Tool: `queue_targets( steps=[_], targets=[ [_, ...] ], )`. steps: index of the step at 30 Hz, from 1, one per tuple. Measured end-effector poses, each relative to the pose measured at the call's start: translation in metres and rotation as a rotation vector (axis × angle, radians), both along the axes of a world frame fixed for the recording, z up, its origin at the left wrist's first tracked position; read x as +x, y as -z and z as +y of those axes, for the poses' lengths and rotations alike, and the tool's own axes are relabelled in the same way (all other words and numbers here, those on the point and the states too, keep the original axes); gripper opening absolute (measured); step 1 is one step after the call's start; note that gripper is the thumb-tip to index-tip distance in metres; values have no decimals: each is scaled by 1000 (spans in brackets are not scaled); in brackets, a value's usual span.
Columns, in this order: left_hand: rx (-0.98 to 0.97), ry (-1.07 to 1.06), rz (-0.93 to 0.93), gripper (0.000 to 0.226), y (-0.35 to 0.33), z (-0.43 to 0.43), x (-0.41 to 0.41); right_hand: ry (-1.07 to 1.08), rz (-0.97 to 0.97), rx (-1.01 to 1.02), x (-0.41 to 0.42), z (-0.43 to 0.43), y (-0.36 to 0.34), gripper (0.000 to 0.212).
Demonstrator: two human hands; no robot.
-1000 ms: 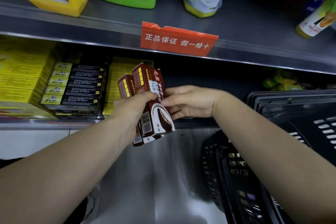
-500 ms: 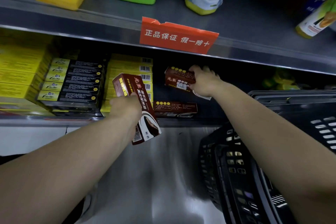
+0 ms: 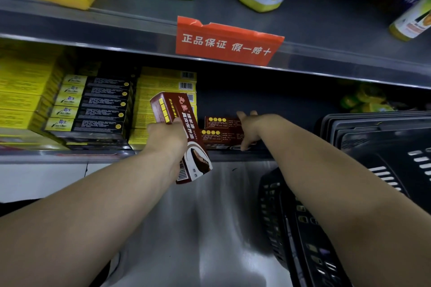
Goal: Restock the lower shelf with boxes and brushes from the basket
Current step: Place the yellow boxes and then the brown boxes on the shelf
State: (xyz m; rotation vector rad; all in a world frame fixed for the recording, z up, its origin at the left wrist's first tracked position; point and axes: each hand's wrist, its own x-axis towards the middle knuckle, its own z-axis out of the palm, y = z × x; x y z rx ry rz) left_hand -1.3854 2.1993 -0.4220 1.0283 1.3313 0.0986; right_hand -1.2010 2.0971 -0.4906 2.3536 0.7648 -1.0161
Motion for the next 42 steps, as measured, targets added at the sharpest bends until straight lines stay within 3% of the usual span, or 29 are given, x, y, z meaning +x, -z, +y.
queue_targets(
  steps=[10,12,14,15,17,19,21,23,25,27,30,34,39,42],
  targets=[
    [12,-3,-48,31,-1,-1,-2,-46,-19,38,-11,9,-7,94],
    [38,16,-52,34,-1,-1,-2,-7,-16,201,-13,17,-23,79],
    [50,30,-70,35,-1,-1,-2,167,135,488,-19,27,-43,55],
    [42,39,-82,36,-2,-1,-2,331,307,603,-27,29,-54,46],
    [10,63,-106,35,-3,-2,-1,635,706,699,-46,27,-70,30],
    [-15,98,-144,23,-3,-4,0,667,846,731,-59,20,-74,18],
    [-12,163,-155,12,-4,-5,-2,687,819,780,-60,15,-76,21],
    [26,274,-130,18,-4,-6,-5,677,685,829,-50,13,-82,29],
    [103,360,-123,13,-4,-7,-6,488,366,793,-33,14,-84,36],
    [151,417,-129,34,-4,-7,-7,227,34,700,-15,16,-78,43],
    [164,448,-125,39,-3,-6,-6,-60,-234,513,6,20,-55,53],
    [193,494,-88,31,-1,-9,-6,-125,-198,375,14,31,-17,52],
    [211,512,-80,25,-1,-9,-4,-68,-35,345,9,36,16,49],
    [210,511,-80,24,-3,-9,-4,32,-35,320,14,32,17,58]
  ],
)
